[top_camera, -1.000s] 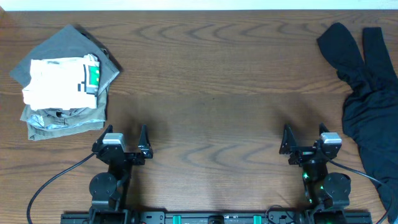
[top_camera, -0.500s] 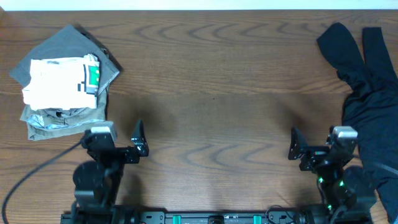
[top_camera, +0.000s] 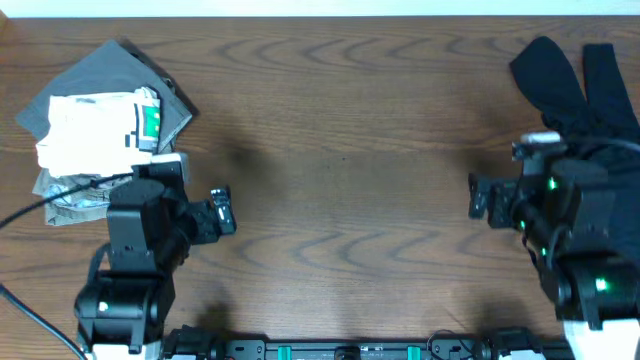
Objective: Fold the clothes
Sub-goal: 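Reach the right gripper to the black leggings and grasp the waistband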
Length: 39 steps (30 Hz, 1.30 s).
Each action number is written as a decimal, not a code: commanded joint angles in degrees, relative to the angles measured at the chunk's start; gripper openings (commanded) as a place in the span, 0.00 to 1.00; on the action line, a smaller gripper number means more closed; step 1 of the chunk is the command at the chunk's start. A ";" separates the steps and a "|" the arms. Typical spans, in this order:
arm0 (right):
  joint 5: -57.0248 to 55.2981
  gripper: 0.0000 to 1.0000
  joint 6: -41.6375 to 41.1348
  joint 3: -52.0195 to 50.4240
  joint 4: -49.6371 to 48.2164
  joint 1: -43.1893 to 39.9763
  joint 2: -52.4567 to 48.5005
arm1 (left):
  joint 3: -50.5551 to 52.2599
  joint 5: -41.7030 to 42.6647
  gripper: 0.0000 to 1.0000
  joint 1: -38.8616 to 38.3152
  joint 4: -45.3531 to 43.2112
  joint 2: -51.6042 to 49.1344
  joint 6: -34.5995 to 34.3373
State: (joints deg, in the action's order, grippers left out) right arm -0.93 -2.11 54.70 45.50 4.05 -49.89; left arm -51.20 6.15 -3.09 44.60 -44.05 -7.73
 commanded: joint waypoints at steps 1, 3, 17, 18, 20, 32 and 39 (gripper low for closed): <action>-9.97 0.99 -0.76 2.91 0.20 -3.17 -3.28 | -2.84 0.85 0.98 0.24 0.31 -0.35 -0.52; -15.30 0.99 -3.72 3.78 0.72 -6.54 -5.70 | -2.89 0.85 0.98 0.24 -0.09 -0.24 -0.50; -13.92 0.93 -18.99 4.42 3.48 -49.22 -18.38 | -2.89 0.63 0.98 0.24 -0.11 -0.44 -0.50; -13.40 0.93 -19.61 4.35 3.50 -50.99 -19.43 | -2.89 0.63 0.98 0.24 -0.09 -0.44 -0.50; -10.97 0.92 -20.20 4.07 3.34 -53.96 -21.88 | -2.89 0.63 0.98 0.24 -0.11 -0.44 -0.50; -2.84 0.92 -18.32 1.25 -3.48 -55.21 -38.47 | -2.89 0.63 0.98 0.24 -0.31 -1.31 -0.50; 2.86 0.87 -16.04 -1.16 -10.62 -54.21 -45.22 | -2.89 0.63 0.98 0.24 -0.79 -1.29 -0.50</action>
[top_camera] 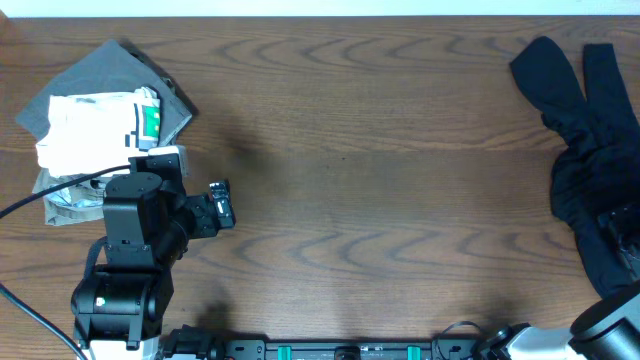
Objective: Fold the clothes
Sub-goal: 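Reach the right gripper to the black leggings and grasp the waistband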
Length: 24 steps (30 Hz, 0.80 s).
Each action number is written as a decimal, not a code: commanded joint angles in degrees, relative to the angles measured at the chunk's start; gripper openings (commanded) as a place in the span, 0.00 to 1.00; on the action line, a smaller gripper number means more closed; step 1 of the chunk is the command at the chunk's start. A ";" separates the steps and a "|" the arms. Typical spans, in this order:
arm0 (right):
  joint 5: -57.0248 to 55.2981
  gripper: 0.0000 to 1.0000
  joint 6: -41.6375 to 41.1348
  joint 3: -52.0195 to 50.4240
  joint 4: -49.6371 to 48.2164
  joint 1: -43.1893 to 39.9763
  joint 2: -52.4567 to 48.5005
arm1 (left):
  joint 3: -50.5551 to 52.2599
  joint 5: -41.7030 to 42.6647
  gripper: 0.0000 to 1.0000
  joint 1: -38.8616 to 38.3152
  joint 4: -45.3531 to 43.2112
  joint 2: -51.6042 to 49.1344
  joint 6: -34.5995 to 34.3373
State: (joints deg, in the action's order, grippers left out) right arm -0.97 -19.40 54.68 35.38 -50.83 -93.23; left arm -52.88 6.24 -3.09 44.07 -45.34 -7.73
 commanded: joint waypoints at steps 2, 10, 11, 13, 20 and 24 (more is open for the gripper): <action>2.95 0.80 1.22 -1.18 -0.79 0.76 -3.39 | -1.20 0.55 0.98 0.24 -0.24 0.00 -0.50; 2.97 0.01 1.20 -1.18 -1.11 0.87 -4.55 | -1.20 0.55 0.98 0.24 -0.24 0.00 -0.50; 3.52 0.01 1.20 -1.18 -1.09 0.87 -4.52 | -1.20 0.57 0.98 0.24 -0.24 0.00 -0.50; 6.58 0.01 1.25 -1.14 -1.20 0.87 -4.48 | -1.20 0.55 0.98 0.24 -0.24 0.00 -0.50; 21.29 0.01 5.92 1.29 0.11 3.48 1.88 | -1.20 0.55 0.98 0.24 -0.50 0.00 -0.48; 25.81 0.01 8.90 3.96 3.26 9.46 11.04 | -1.20 0.55 0.98 0.24 -1.18 0.00 -0.50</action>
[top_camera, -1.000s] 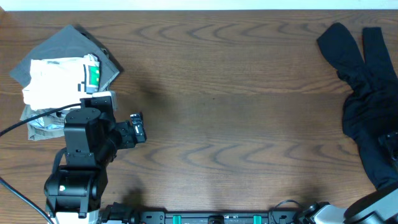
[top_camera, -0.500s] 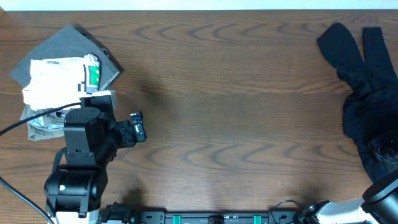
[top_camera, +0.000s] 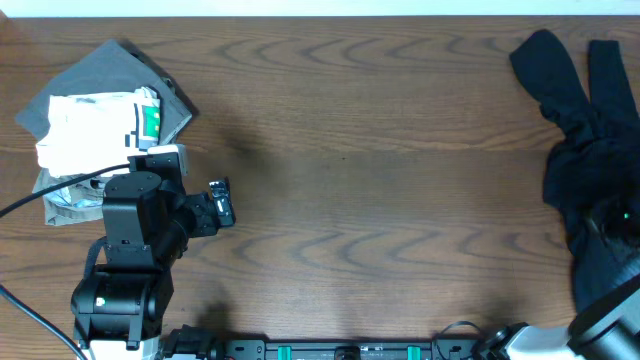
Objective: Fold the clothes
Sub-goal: 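Reach the right gripper to the black leggings and grasp the waistband, then pull the leggings left with the right gripper, reach left gripper toward waistband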
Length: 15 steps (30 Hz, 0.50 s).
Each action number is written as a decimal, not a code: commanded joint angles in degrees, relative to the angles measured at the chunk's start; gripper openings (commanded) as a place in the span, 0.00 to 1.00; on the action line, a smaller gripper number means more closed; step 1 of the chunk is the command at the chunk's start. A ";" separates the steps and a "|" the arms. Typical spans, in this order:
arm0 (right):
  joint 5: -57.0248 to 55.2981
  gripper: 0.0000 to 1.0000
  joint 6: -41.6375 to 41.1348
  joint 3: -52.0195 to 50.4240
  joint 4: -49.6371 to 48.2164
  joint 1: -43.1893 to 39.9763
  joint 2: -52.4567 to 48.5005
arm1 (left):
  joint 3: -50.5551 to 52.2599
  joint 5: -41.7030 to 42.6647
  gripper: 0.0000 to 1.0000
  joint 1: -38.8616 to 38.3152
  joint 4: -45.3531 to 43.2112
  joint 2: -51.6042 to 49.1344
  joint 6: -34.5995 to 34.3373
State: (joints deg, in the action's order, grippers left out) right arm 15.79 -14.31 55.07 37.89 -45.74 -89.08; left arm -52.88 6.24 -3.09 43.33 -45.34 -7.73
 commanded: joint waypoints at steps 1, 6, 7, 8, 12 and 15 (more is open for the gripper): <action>9.77 0.01 4.39 4.20 1.49 6.73 9.46 | -1.20 0.55 0.98 0.24 -0.57 0.00 -0.48; 10.12 0.01 7.19 4.98 3.17 21.20 19.87 | -1.20 0.55 0.98 0.24 -0.96 -0.07 -0.50; 9.90 0.02 7.34 4.98 3.54 24.85 21.14 | -1.20 0.55 0.98 0.24 -1.09 -0.17 -0.50; 9.33 0.02 7.34 4.98 3.72 28.44 21.86 | -1.20 0.55 0.98 0.24 -1.20 -0.28 -0.50; 3.10 0.34 7.32 4.90 4.04 40.00 21.29 | -1.20 0.55 0.98 0.24 -1.20 -0.37 -0.50; -2.40 0.42 7.28 4.90 4.11 43.58 20.13 | -1.20 0.55 0.98 0.24 -1.18 -0.39 -0.50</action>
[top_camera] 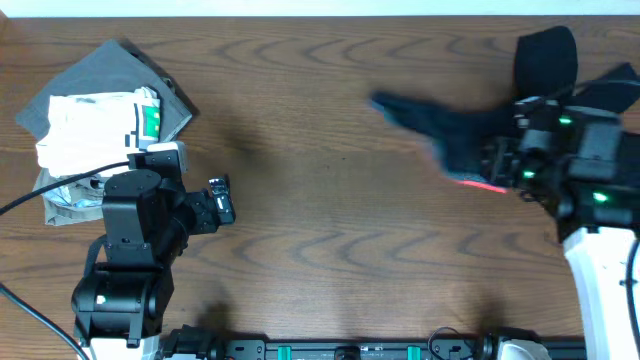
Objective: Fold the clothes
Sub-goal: 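Pull the leggings left with the right gripper, reach left gripper toward waistband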
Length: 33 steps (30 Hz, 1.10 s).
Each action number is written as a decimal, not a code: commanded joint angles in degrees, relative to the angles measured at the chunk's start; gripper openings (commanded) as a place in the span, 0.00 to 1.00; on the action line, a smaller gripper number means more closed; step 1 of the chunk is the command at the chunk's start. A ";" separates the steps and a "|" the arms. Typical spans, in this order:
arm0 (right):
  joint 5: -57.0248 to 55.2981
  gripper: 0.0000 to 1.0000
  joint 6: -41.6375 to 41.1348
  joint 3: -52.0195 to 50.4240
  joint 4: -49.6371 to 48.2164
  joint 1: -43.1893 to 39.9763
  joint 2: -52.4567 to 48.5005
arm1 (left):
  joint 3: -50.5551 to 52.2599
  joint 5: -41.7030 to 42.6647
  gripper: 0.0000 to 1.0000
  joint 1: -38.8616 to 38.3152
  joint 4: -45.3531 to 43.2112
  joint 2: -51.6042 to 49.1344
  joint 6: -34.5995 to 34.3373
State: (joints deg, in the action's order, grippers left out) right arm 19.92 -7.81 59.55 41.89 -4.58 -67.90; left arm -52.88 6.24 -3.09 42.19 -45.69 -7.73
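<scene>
A dark garment (430, 120) is stretched out and blurred over the table's right half, reaching left from my right gripper (492, 160), which is shut on it. A red patch (482, 184) shows at its lower edge. More dark cloth (548, 55) lies at the far right behind the arm. A folded stack (95, 120) of grey and white clothes sits at the far left. My left gripper (220, 200) hovers open and holds nothing, just right of that stack.
The brown wooden table (320, 260) fills the view. The left arm's base (115, 300) and a black cable (40, 205) stand at the front left. The right arm's white base (600, 280) is at the front right.
My right arm has come back over the table from the right edge, and the dark garment now spreads out to the left from its gripper. The left arm has not moved.
At first my right arm stood over the dark pile at the right. Then it was nearly out of view at the right edge, with the pile lying loose. Now it holds a dark garment drawn toward the table's middle. The left arm stayed by the folded stack.
</scene>
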 commanded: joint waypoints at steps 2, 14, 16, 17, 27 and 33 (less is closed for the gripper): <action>-9.03 0.42 0.57 0.42 0.00 2.47 -1.36 | -1.20 0.55 0.98 0.24 -0.04 -0.04 -0.50; -20.37 0.51 0.55 0.42 3.39 -1.20 -1.33 | -1.20 5.31 0.97 -1.16 -4.68 -6.34 -0.50; -20.61 0.52 0.07 0.42 4.28 -1.75 -1.33 | -1.22 5.33 0.97 -2.67 -6.95 -9.44 -0.50; -21.00 0.52 -0.94 0.42 4.87 -2.10 -1.33 | -1.27 5.33 0.97 -3.67 -8.57 -11.41 -0.50; -21.59 0.56 -5.42 0.42 10.36 -6.95 -1.33 | -1.38 9.42 0.98 -14.36 -30.95 -33.03 -0.52; -21.62 0.56 -5.40 0.42 12.52 -7.08 -1.33 | -1.38 9.92 0.98 -17.84 -48.76 -46.14 -0.55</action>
State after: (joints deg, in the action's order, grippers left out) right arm -1.13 -12.21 59.53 53.93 -11.07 -69.17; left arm -53.43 15.00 -19.84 -3.62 -87.88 -7.90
